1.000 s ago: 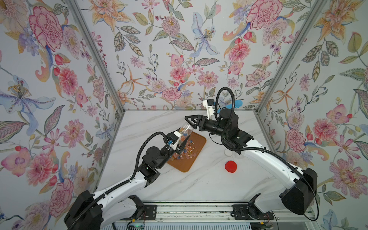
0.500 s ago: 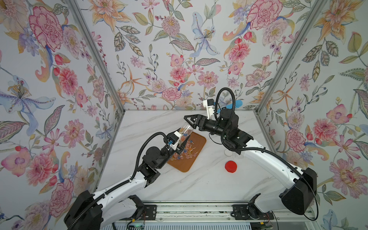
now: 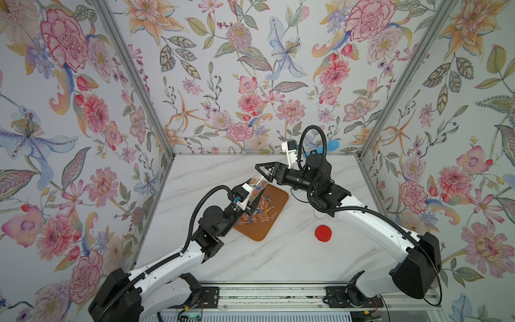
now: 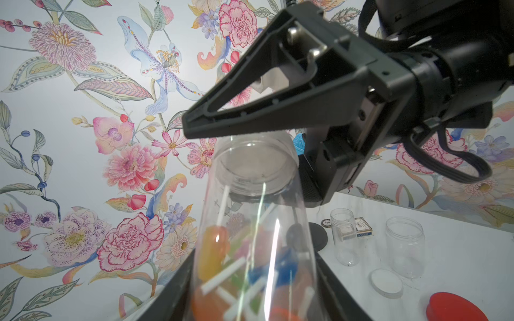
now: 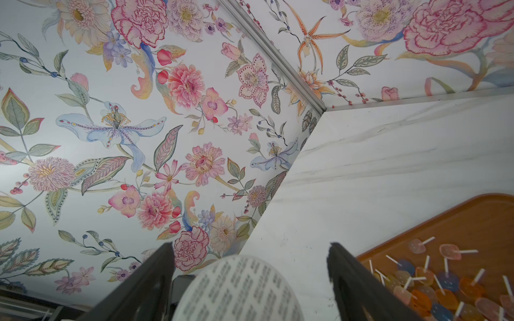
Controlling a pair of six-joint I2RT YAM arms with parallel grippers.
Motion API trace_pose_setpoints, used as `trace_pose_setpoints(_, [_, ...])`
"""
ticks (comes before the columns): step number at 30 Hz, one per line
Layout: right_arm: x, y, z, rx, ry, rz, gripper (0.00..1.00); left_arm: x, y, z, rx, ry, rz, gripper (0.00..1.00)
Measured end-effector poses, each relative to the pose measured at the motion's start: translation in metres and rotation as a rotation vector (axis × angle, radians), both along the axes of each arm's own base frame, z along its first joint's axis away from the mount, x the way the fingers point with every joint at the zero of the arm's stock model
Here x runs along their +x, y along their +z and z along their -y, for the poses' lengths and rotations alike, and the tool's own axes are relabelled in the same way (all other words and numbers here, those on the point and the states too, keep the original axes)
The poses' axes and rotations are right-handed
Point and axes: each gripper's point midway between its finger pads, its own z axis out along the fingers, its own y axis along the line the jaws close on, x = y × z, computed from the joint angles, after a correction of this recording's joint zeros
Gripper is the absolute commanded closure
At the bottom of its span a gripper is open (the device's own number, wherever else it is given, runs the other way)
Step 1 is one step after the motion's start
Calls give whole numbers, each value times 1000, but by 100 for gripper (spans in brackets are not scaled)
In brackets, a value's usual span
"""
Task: Pour the candies out of the jar
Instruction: Unscrew the lid from the jar.
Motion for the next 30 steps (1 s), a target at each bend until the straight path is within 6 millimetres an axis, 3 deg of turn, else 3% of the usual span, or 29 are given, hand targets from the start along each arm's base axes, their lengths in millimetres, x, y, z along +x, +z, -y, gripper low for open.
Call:
trace_pose_setpoints(9, [2,4,2,16,-6,12,46,-1,-3,2,4,-5,-5,100])
trace_pose_setpoints(14, [2,5,2,27,5,50,68,0,-2,2,-8,-4,0,100])
trace_pose_setpoints(19, [-6,16,2,51,91,127,79,-4,7,6,-74,-51,6,100])
trace_pose_setpoints(30, [-47,64,7,103,296,452,83,-26,43,13,-303,-271,29,100])
